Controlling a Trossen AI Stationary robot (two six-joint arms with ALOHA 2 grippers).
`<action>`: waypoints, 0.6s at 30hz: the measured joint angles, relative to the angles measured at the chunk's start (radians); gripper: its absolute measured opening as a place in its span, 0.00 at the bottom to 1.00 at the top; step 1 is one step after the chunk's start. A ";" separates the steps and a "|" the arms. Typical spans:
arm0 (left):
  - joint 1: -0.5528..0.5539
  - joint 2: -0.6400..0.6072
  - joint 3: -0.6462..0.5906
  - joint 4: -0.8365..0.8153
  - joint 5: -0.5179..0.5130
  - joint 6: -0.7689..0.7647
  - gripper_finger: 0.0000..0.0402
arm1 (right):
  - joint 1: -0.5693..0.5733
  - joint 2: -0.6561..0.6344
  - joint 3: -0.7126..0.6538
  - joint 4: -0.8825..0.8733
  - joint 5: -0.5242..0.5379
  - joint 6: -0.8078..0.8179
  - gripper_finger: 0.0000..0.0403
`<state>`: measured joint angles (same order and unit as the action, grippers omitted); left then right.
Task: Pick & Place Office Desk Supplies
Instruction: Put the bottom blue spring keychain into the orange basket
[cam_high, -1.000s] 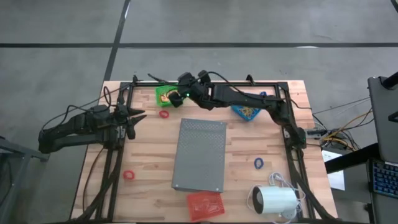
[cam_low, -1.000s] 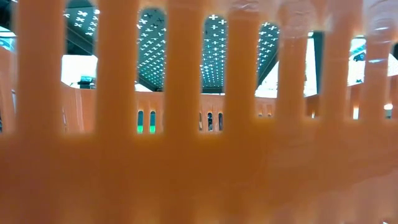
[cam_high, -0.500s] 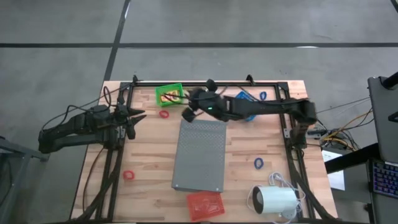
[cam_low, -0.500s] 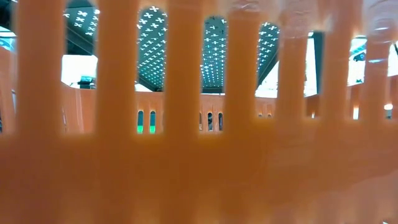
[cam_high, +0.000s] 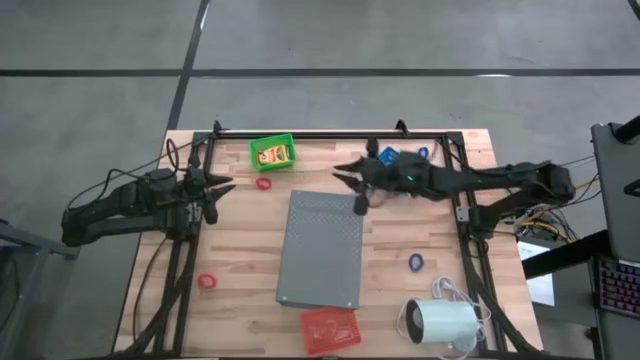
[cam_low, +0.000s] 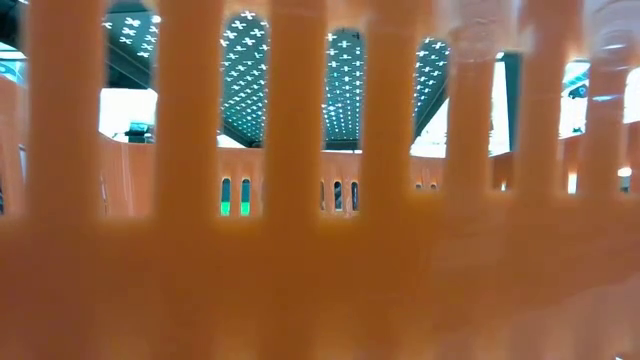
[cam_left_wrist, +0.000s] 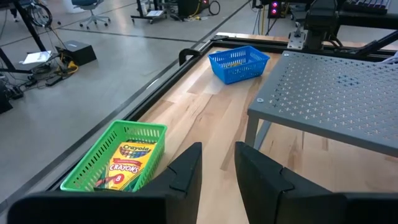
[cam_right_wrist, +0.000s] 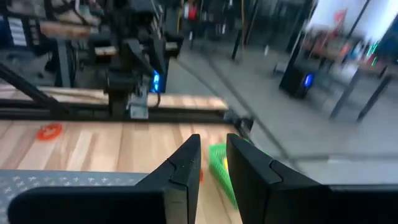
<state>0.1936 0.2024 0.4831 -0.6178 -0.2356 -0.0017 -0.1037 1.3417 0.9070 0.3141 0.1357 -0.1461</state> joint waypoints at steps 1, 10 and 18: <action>0.000 0.000 0.000 0.000 0.000 0.000 0.24 | 0.010 -0.024 -0.046 0.043 0.016 -0.014 0.19; 0.000 0.000 0.000 0.000 0.000 0.000 0.24 | 0.075 -0.175 -0.262 0.119 0.264 -0.014 0.19; 0.000 0.000 0.000 0.000 0.000 0.000 0.24 | 0.077 -0.314 -0.334 0.036 0.282 0.002 0.19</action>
<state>0.1936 0.2028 0.4831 -0.6182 -0.2356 -0.0017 -0.0272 1.0280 0.5730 0.3496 0.4181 -0.1440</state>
